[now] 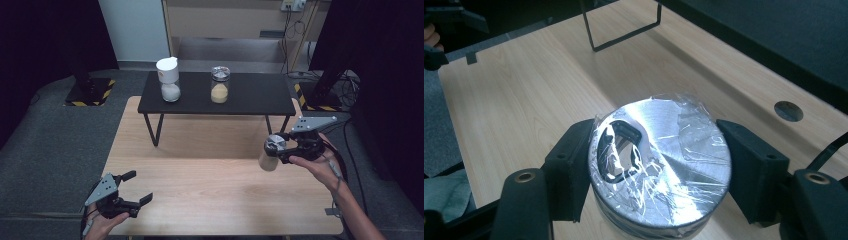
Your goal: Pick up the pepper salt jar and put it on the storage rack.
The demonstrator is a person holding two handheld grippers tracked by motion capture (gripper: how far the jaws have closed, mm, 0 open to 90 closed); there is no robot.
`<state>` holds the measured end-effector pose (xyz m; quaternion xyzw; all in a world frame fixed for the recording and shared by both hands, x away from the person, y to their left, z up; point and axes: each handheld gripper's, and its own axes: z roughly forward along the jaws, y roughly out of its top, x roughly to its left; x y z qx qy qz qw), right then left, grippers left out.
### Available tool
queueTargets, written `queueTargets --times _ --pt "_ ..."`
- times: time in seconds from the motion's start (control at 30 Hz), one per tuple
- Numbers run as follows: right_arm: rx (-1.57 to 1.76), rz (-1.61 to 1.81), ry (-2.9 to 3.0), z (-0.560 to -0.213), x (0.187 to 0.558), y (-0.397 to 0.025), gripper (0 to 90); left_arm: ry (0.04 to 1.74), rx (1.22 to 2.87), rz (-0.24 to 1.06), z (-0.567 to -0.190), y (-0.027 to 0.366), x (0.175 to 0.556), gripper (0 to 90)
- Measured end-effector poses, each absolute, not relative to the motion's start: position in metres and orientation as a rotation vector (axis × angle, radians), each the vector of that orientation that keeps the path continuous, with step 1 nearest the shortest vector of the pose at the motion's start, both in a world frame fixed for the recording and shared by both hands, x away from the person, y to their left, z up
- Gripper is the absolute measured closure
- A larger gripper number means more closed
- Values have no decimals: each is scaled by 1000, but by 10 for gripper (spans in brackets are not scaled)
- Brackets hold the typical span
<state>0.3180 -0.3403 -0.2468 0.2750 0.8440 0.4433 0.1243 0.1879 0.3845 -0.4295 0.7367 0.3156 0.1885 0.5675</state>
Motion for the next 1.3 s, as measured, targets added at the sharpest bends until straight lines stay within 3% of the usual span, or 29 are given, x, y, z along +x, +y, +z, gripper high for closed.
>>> queueTargets --times 1.3 --pt "812 1265 2426 -162 355 -318 350 741 1728 440 -430 385 188 0"
